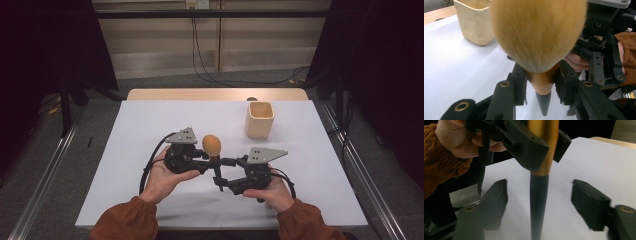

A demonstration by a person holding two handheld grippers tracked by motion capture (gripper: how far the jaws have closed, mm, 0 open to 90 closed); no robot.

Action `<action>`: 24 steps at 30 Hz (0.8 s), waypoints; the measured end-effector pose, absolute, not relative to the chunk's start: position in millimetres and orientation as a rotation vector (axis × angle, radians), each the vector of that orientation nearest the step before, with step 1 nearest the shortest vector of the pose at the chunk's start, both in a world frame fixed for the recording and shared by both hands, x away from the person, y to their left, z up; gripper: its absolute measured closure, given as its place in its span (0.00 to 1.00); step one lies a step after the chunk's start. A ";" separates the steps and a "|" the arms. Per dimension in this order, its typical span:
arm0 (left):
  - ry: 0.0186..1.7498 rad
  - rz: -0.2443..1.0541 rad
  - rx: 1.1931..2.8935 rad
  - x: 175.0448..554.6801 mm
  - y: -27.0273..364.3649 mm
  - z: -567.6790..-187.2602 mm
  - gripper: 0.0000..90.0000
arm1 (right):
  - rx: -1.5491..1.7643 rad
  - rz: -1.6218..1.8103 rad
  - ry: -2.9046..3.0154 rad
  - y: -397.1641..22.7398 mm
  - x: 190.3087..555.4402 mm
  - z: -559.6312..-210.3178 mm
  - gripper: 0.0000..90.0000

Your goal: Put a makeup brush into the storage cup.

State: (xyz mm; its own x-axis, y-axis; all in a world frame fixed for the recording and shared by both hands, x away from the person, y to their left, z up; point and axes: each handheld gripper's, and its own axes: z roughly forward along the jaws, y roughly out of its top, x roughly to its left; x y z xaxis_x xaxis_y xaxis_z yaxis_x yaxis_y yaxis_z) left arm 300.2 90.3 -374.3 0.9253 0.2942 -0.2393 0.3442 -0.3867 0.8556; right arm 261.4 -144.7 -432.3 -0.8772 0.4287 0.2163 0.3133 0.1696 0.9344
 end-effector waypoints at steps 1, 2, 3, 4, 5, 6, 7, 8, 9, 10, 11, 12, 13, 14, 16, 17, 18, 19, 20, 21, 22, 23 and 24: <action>0.459 -0.057 1.995 299.7 89.8 -374.4 0.72 | 0.738 1.821 2.328 -144.1 261.5 -433.0 0.43; 0.458 -0.055 1.993 299.3 89.4 -374.7 0.71 | 0.740 1.821 2.329 -143.7 261.7 -433.4 0.47; 0.456 -0.055 1.993 299.0 88.9 -375.1 0.71 | 0.739 1.828 2.330 -143.3 261.9 -433.9 0.50; 0.455 -0.055 1.992 298.9 88.7 -375.6 0.72 | 0.742 1.828 2.331 -142.9 262.0 -434.2 0.53; 0.456 -0.060 1.991 298.8 88.4 -376.3 0.72 | 0.743 1.822 2.338 -142.5 262.2 -434.5 0.56; 0.456 -0.061 1.992 298.6 88.0 -377.0 0.71 | 0.743 1.820 2.348 -142.3 262.3 -434.8 0.59; 0.458 -0.059 1.992 298.6 87.8 -377.9 0.71 | 0.746 1.824 2.349 -142.2 262.3 -435.1 0.61; 0.457 -0.059 1.994 298.8 88.0 -378.4 0.72 | 0.748 1.830 2.350 -142.2 262.6 -435.3 0.64; 0.456 -0.064 1.994 299.1 88.1 -378.9 0.72 | 0.748 1.825 2.356 -142.3 263.1 -435.3 0.66; 0.457 -0.065 1.993 299.2 88.0 -379.3 0.72 | 0.747 1.823 2.359 -142.4 263.5 -435.4 0.68; 0.457 -0.063 1.995 299.4 87.9 -379.4 0.72 | 0.756 1.827 2.356 -142.6 263.7 -435.6 0.70; 0.455 -0.068 1.992 299.4 87.6 -379.7 0.72 | 0.757 1.825 2.360 -142.7 264.1 -435.9 0.72; 0.456 -0.065 1.993 299.2 87.3 -379.8 0.71 | 0.757 1.822 2.367 -142.6 264.4 -436.2 0.73; 0.459 -0.070 1.993 299.0 87.0 -380.0 0.72 | 0.763 1.826 2.367 -142.5 264.6 -436.6 0.74; 0.464 -0.071 1.982 298.4 86.5 -380.7 0.72 | 0.767 1.819 2.373 -142.3 264.9 -437.0 0.77; 0.462 -0.073 1.980 298.4 86.6 -380.8 0.72 | 0.768 1.813 2.374 -142.4 265.0 -437.4 0.79; 0.462 -0.067 1.981 298.3 86.5 -381.0 0.72 | 0.772 1.817 2.374 -142.7 265.2 -437.6 0.82; 0.462 -0.065 1.984 298.7 86.5 -381.5 0.72 | 0.775 1.818 2.379 -142.8 265.5 -437.8 0.82; 0.462 -0.066 1.982 298.8 86.4 -382.2 0.72 | 0.776 1.808 2.384 -142.6 265.7 -437.8 0.83; 0.461 -0.065 1.983 299.0 86.4 -382.5 0.71 | 0.776 1.800 2.384 -142.2 265.4 -437.8 0.83; 0.459 -0.064 1.986 299.0 86.3 -382.8 0.71 | 0.779 1.803 2.385 -142.1 265.5 -438.3 0.83; 0.456 -0.058 1.985 298.9 86.2 -383.1 0.71 | 0.777 1.804 2.386 -141.9 265.6 -438.6 0.83; 0.453 -0.054 1.983 299.0 86.5 -383.0 0.71 | 0.777 1.797 2.388 -141.8 265.5 -438.4 0.83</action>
